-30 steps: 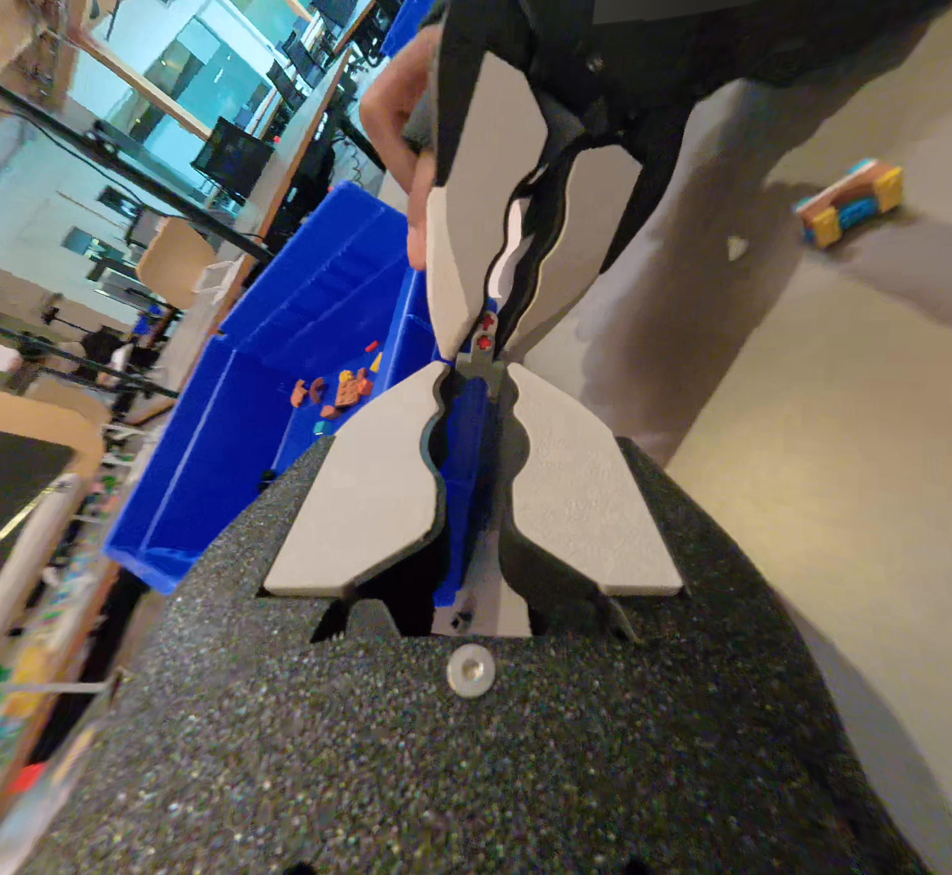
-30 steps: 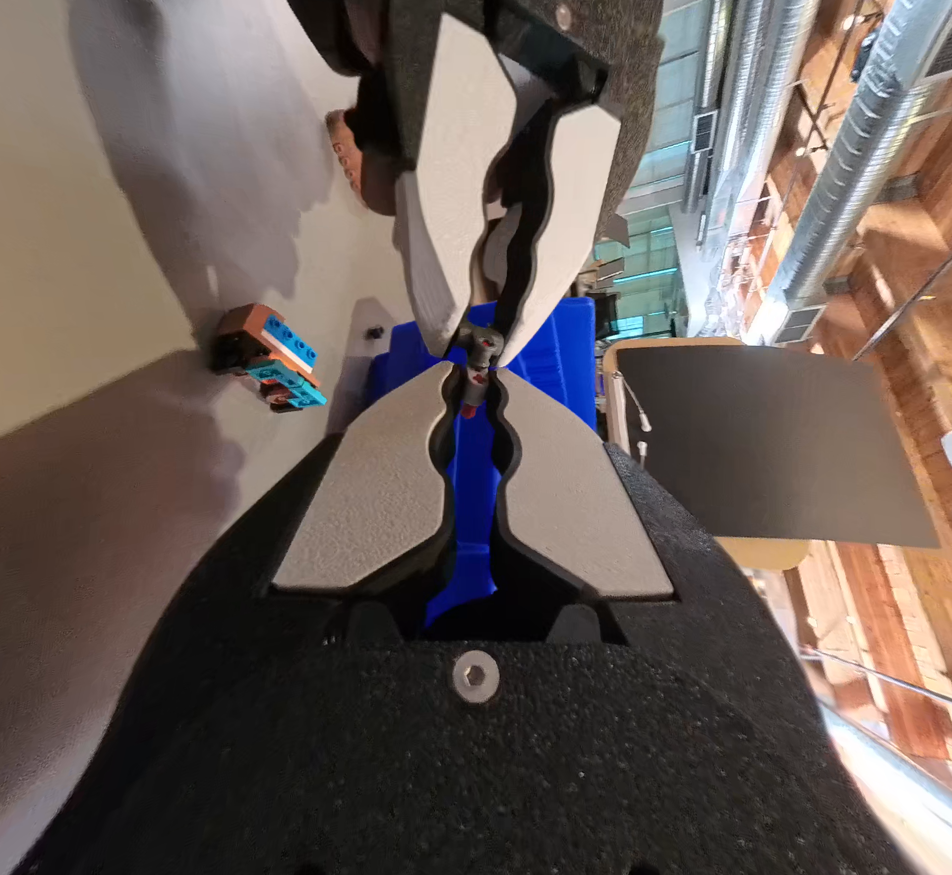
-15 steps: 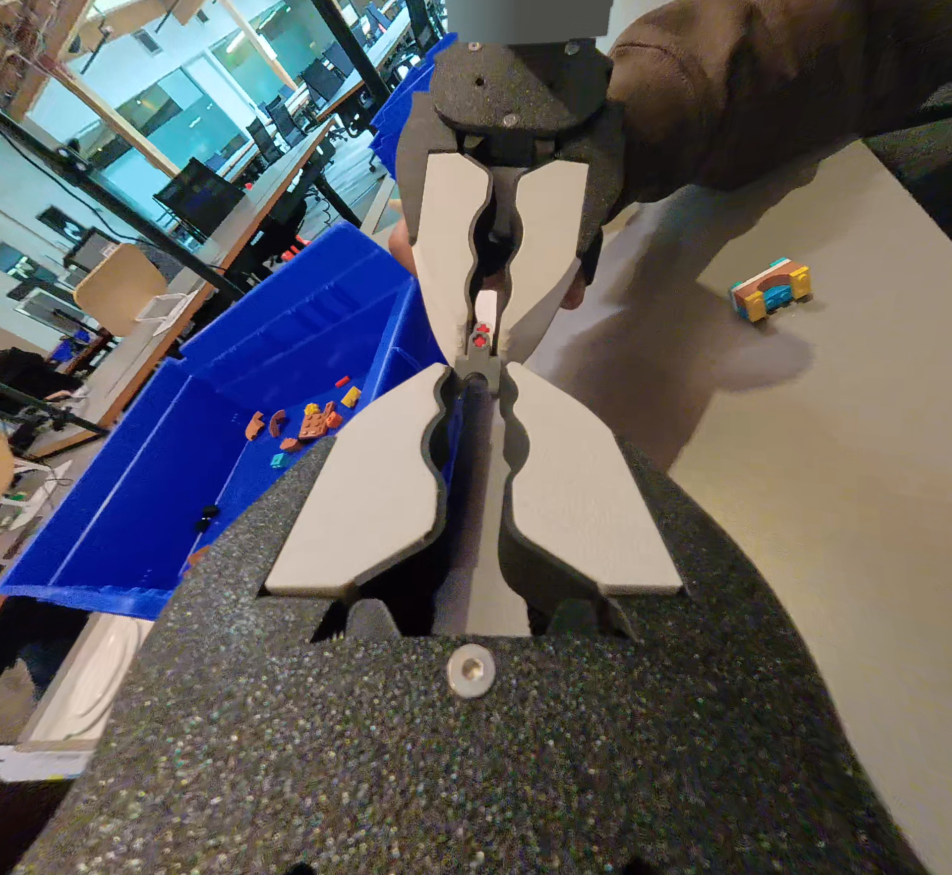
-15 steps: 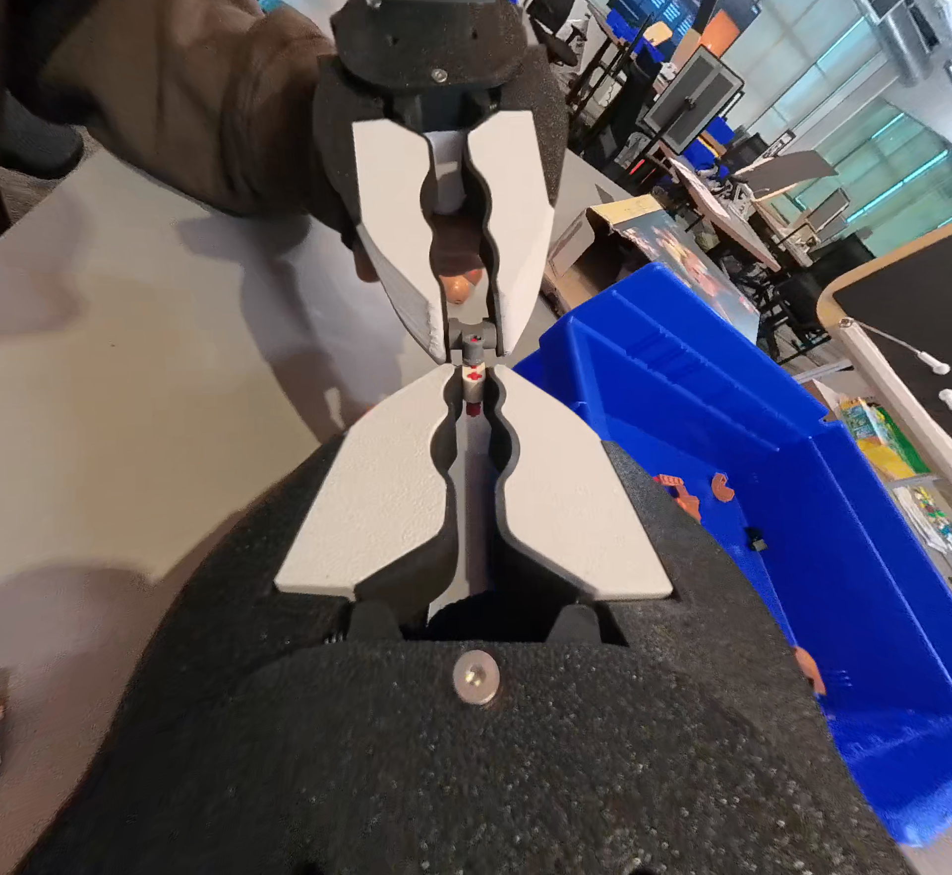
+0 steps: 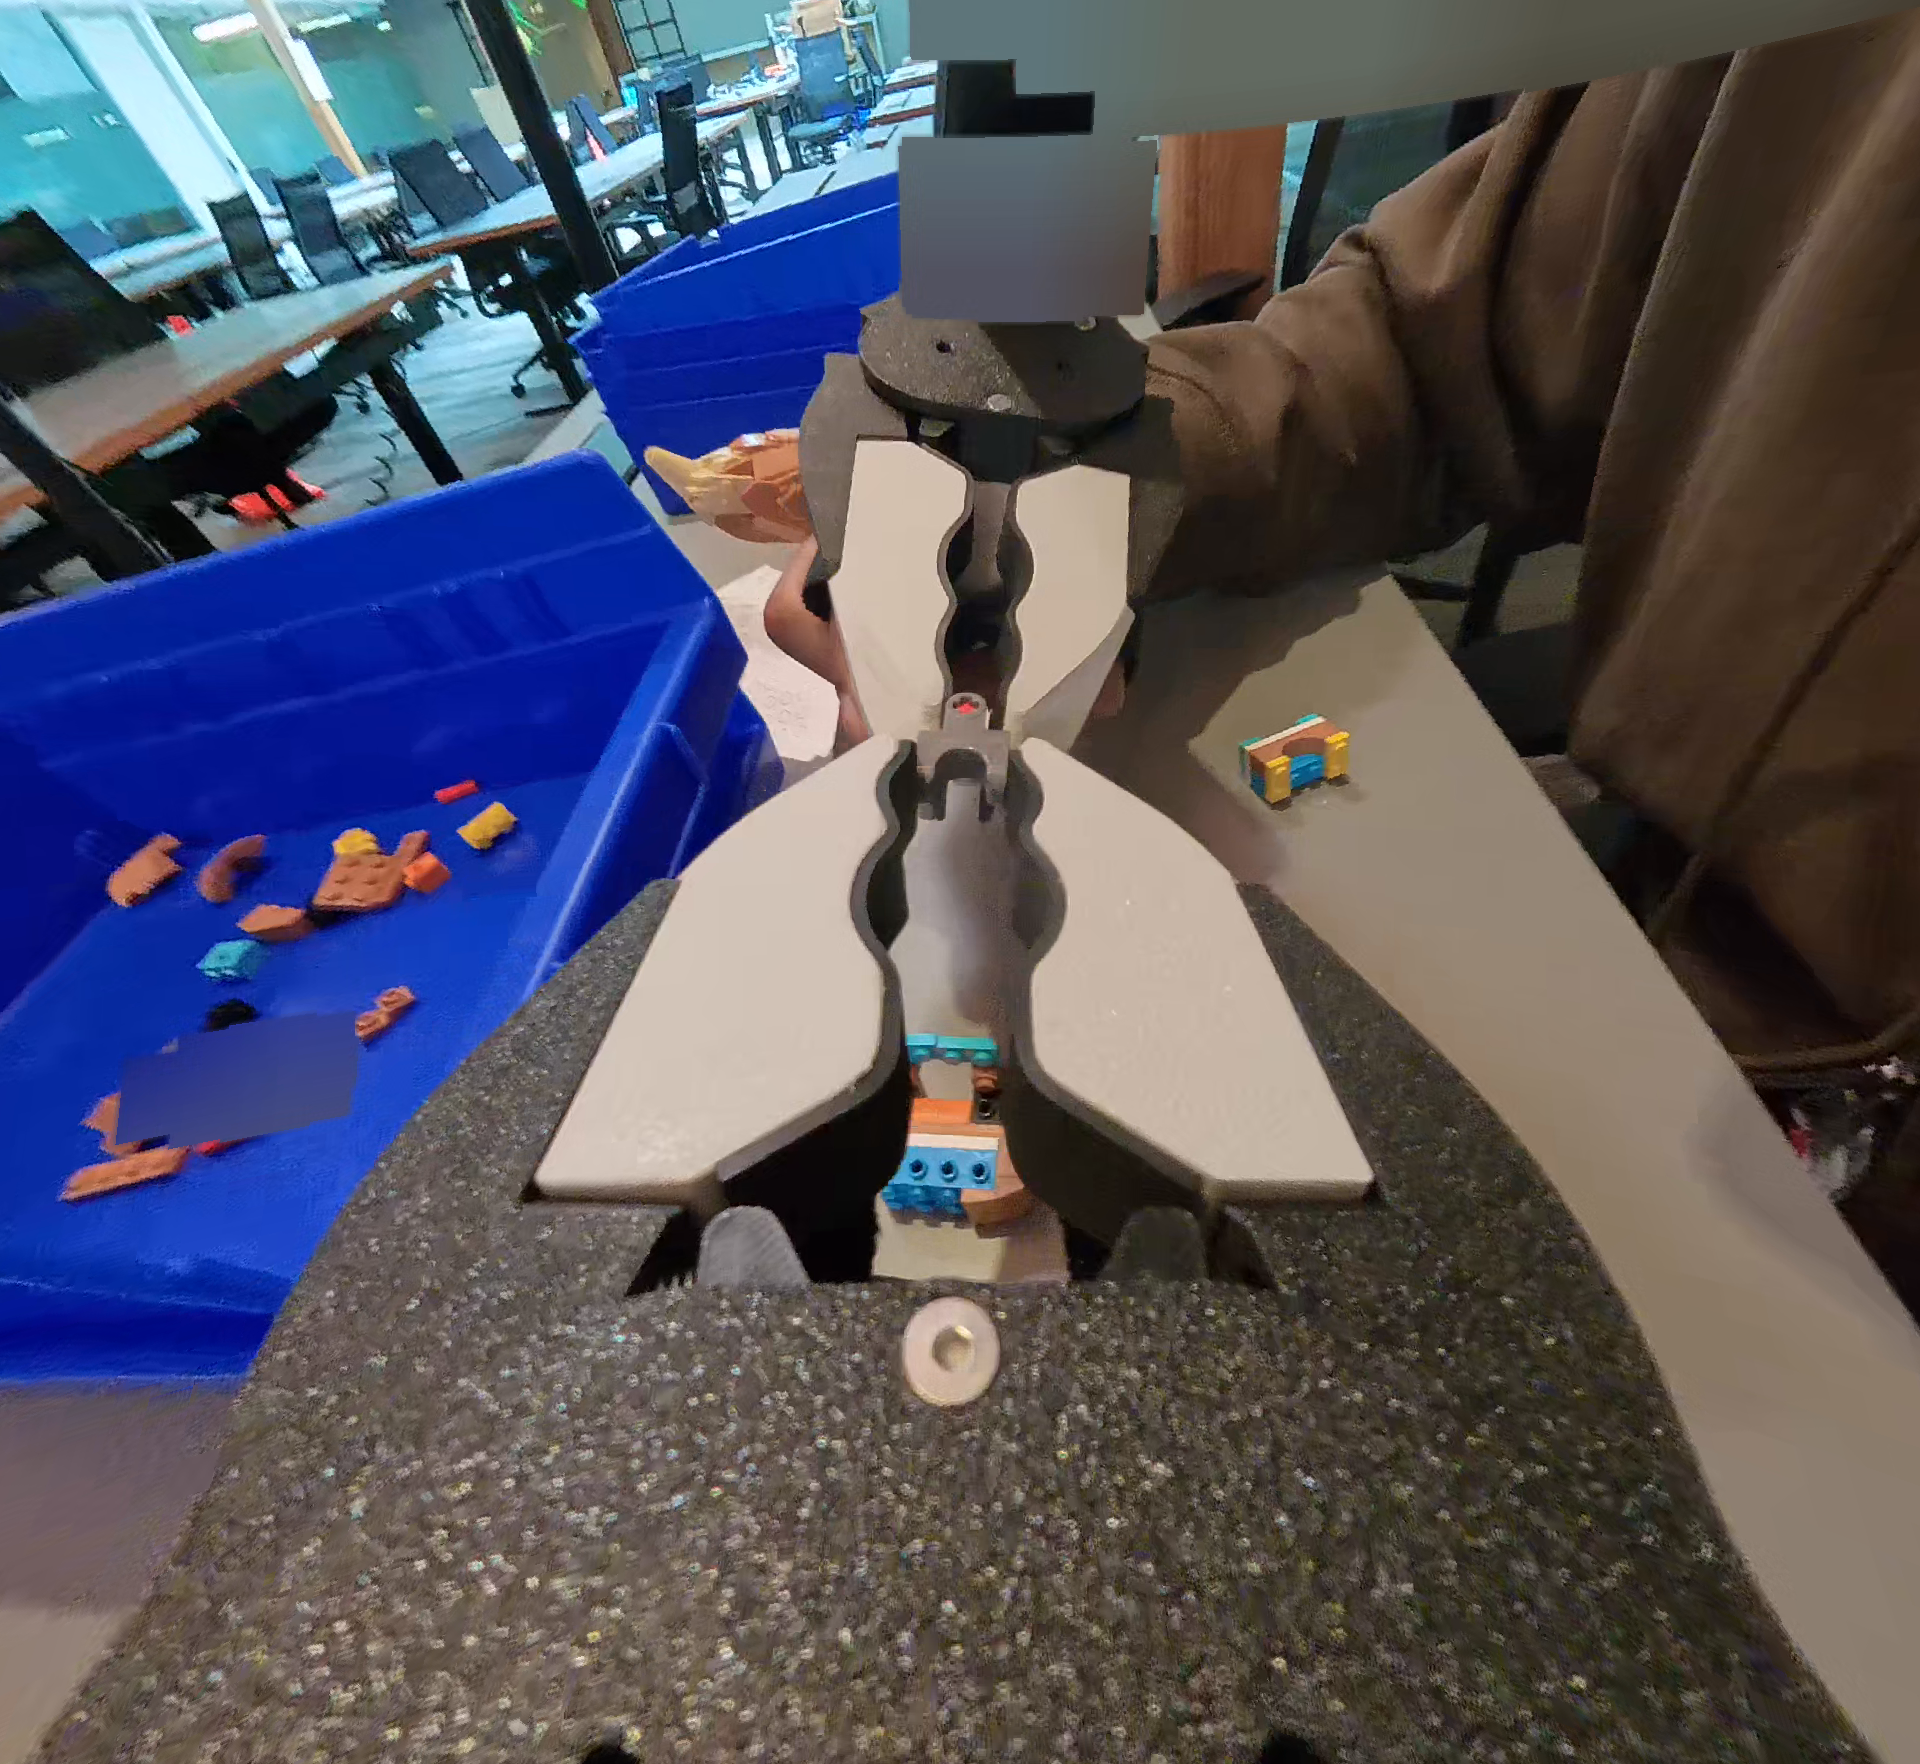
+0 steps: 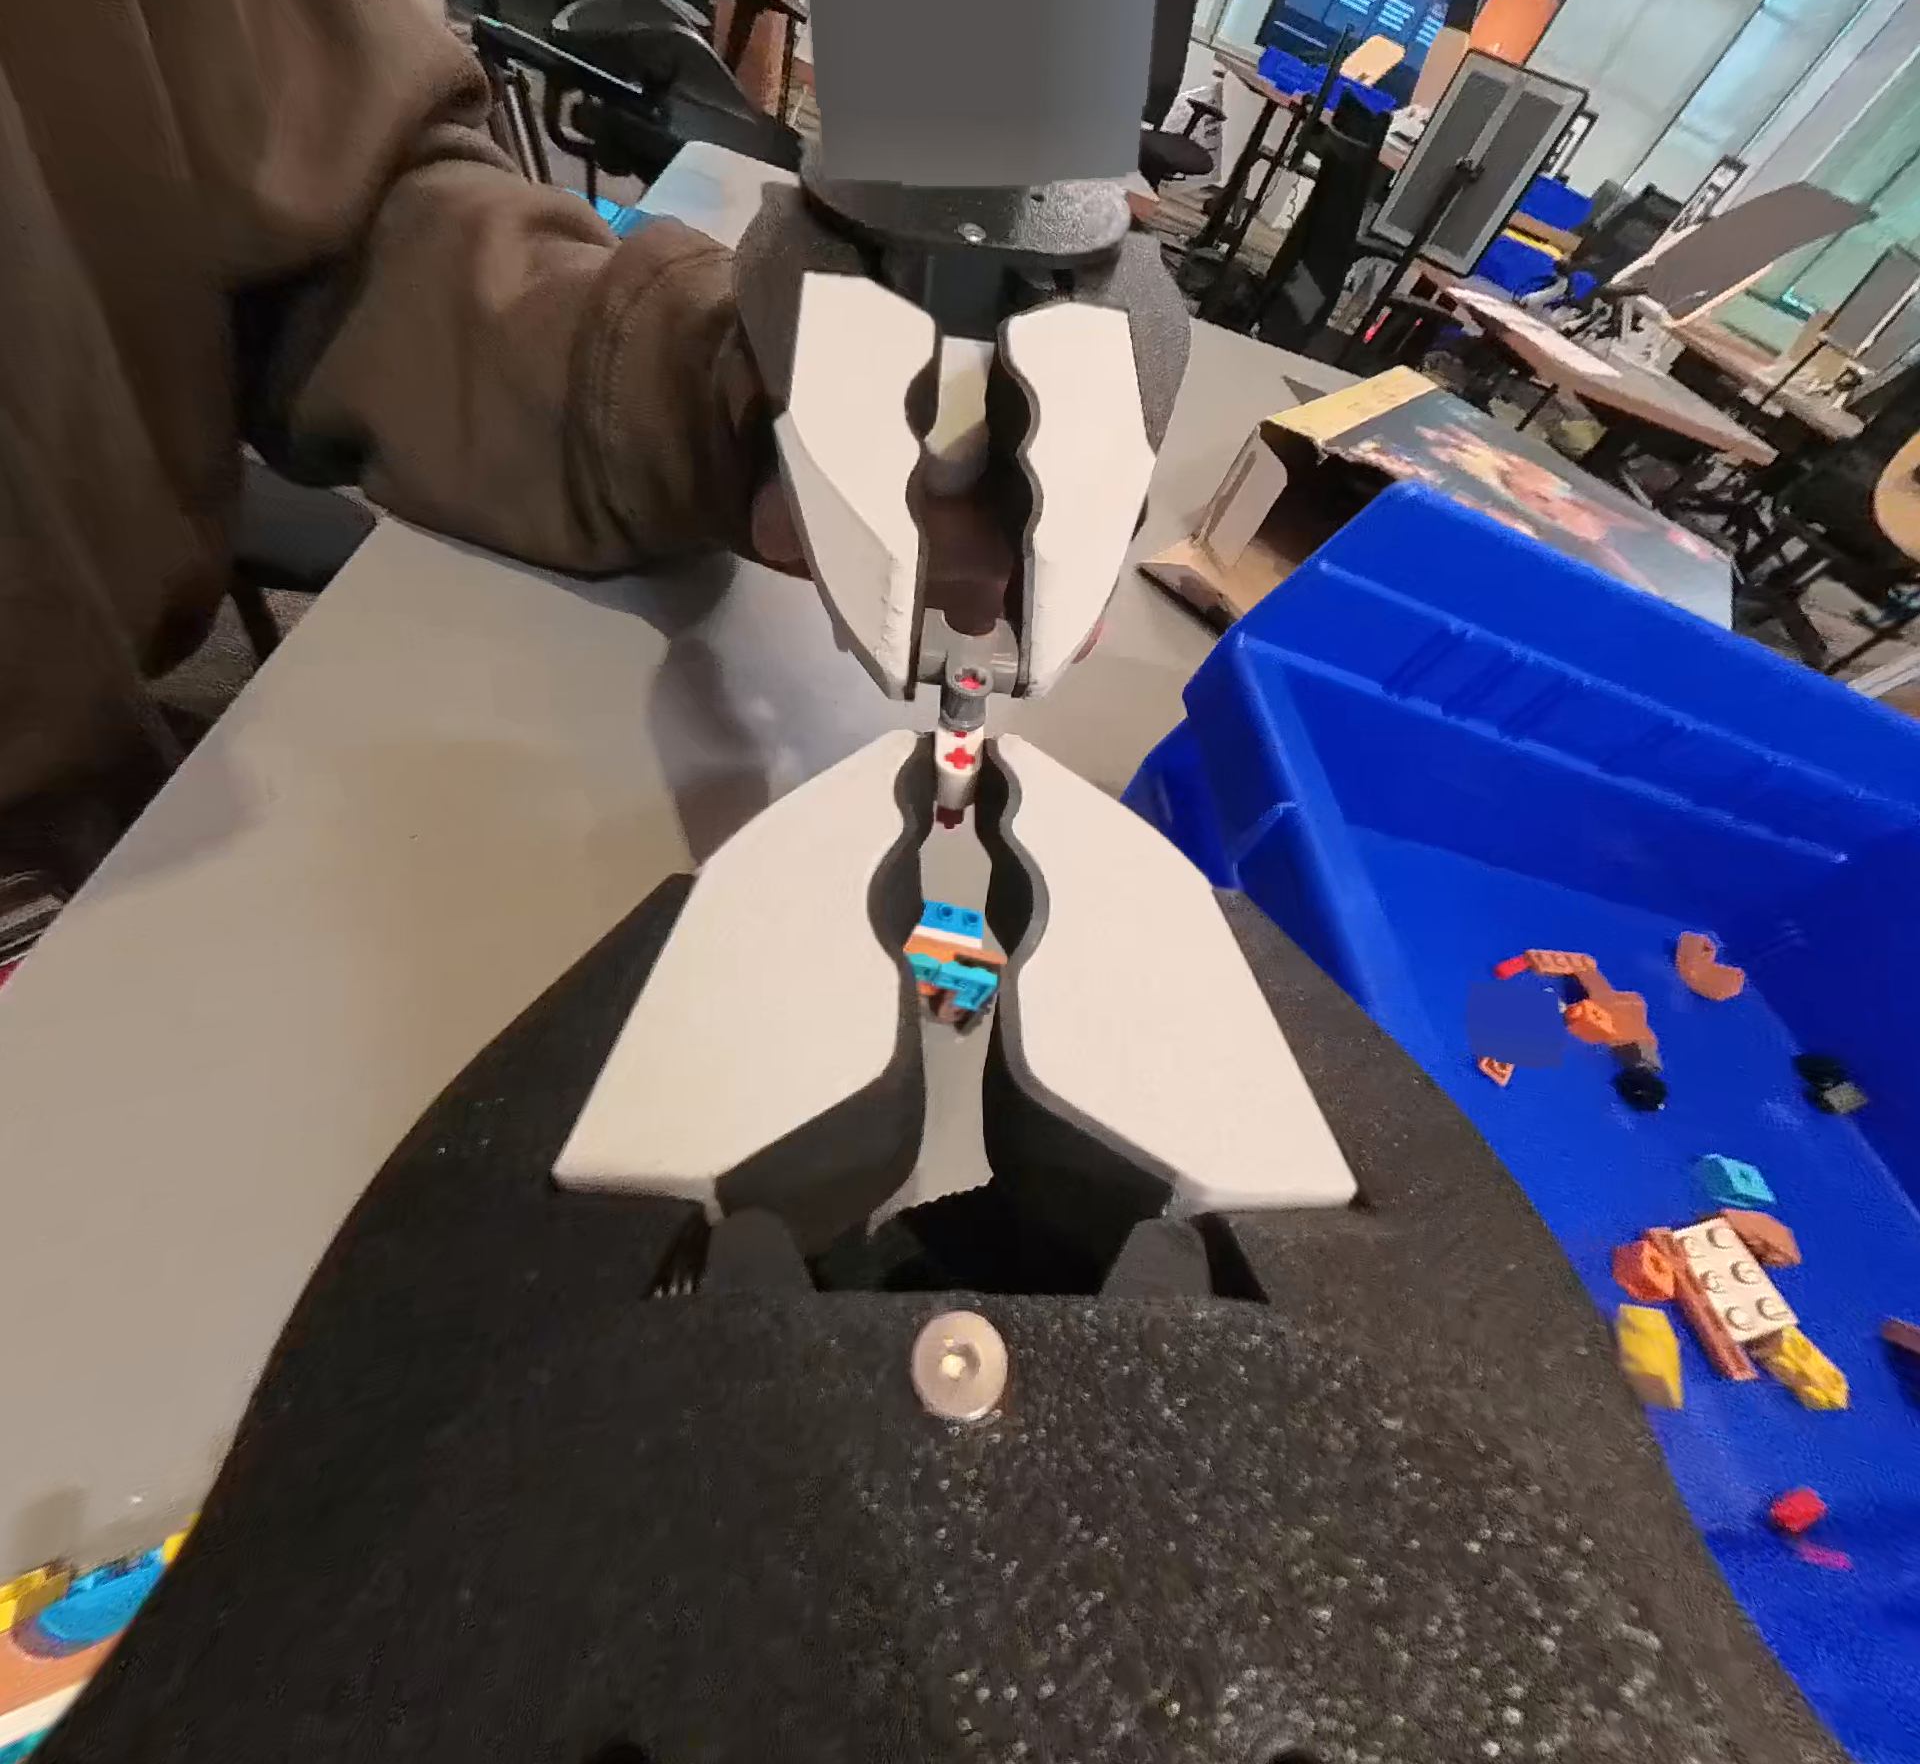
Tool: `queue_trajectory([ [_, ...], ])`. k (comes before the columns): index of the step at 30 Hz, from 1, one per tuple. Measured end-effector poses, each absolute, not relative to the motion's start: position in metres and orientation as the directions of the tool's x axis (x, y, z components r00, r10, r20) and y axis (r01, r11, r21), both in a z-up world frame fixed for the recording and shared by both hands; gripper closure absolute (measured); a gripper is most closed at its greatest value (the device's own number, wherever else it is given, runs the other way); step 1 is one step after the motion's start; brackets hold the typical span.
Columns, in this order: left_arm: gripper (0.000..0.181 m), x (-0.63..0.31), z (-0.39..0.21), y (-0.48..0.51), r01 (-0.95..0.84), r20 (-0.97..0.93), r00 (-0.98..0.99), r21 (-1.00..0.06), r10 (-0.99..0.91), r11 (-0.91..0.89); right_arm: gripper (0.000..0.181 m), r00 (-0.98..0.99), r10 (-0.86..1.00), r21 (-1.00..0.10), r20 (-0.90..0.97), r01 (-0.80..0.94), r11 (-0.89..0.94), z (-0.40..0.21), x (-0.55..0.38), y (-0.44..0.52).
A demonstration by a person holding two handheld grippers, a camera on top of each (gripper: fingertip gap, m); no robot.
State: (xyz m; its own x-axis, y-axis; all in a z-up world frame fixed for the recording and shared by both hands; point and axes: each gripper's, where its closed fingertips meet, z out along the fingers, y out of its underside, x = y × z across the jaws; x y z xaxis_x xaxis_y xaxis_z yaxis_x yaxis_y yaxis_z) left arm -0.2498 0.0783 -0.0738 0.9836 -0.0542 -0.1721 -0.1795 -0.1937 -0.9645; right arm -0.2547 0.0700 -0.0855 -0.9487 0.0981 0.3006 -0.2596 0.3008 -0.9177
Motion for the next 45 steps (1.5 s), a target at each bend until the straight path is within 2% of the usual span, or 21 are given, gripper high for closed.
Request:
queue_trajectory([
  [7,0.166,-0.255,-0.078,0.083,0.041,0.052,0.998,-0.975,-0.045,-0.219,0.172,-0.915,0.120,-0.865,0.384,-0.312,0.392,-0.094,-0.260,0.075],
  [10,0.166,-0.256,-0.082,0.085,0.215,0.220,0.976,-0.948,0.008,-0.236,0.171,-0.899,0.134,-0.835,0.417,-0.321,0.448,-0.099,-0.264,0.077],
  [13,0.165,-0.250,-0.087,0.082,0.270,0.254,0.962,-0.932,0.097,-0.240,0.170,-0.889,0.144,-0.814,0.434,-0.318,0.486,-0.105,-0.260,0.075],
  [16,0.165,-0.240,-0.087,0.075,0.341,0.315,0.932,-0.930,0.180,-0.136,0.165,-0.819,0.194,-0.774,0.540,-0.394,0.495,-0.097,-0.251,0.075],
  [18,0.165,-0.236,-0.091,0.065,0.393,0.374,0.894,-0.919,0.245,-0.032,0.157,-0.736,0.228,-0.708,0.637,-0.442,0.550,-0.099,-0.248,0.080],
  [21,0.165,-0.230,-0.089,0.040,0.440,0.486,0.823,-0.873,0.295,0.212,0.154,-0.626,0.265,-0.624,0.733,-0.464,0.629,-0.109,-0.240,0.094],
  [23,0.165,-0.223,-0.089,0.022,0.435,0.539,0.788,-0.829,0.297,0.350,0.155,-0.576,0.296,-0.600,0.762,-0.456,0.657,-0.114,-0.234,0.104],
  [25,0.165,-0.212,-0.069,0.002,0.319,0.486,0.827,-0.820,0.284,0.476,0.156,-0.538,0.342,-0.603,0.770,-0.439,0.666,-0.115,-0.231,0.114],
  [27,0.165,-0.210,-0.064,-0.013,0.258,0.468,0.826,-0.808,0.313,0.529,0.158,-0.508,0.386,-0.613,0.770,-0.419,0.670,-0.112,-0.232,0.121],
  [29,0.165,-0.207,-0.058,-0.023,0.239,0.472,0.839,-0.766,0.270,0.597,0.165,-0.504,0.442,-0.657,0.742,-0.416,0.628,-0.109,-0.233,0.124],
  [32,0.165,-0.205,-0.053,-0.036,0.230,0.482,0.847,-0.713,0.224,0.663,0.165,-0.474,0.471,-0.657,0.744,-0.391,0.644,-0.108,-0.241,0.131],
  [37,0.165,-0.205,-0.051,-0.052,0.268,0.525,0.839,-0.632,0.147,0.727,0.168,-0.442,0.488,-0.648,0.753,-0.369,0.666,-0.114,-0.251,0.140],
  [40,0.165,-0.210,-0.052,-0.050,0.314,0.554,0.826,-0.604,0.103,0.732,0.168,-0.477,0.503,-0.679,0.721,-0.341,0.650,-0.122,-0.253,0.143],
  [45,0.165,-0.210,-0.056,-0.027,0.353,0.543,0.833,-0.669,0.105,0.654,0.168,-0.506,0.547,-0.726,0.667,-0.277,0.629,-0.127,-0.261,0.151],
])
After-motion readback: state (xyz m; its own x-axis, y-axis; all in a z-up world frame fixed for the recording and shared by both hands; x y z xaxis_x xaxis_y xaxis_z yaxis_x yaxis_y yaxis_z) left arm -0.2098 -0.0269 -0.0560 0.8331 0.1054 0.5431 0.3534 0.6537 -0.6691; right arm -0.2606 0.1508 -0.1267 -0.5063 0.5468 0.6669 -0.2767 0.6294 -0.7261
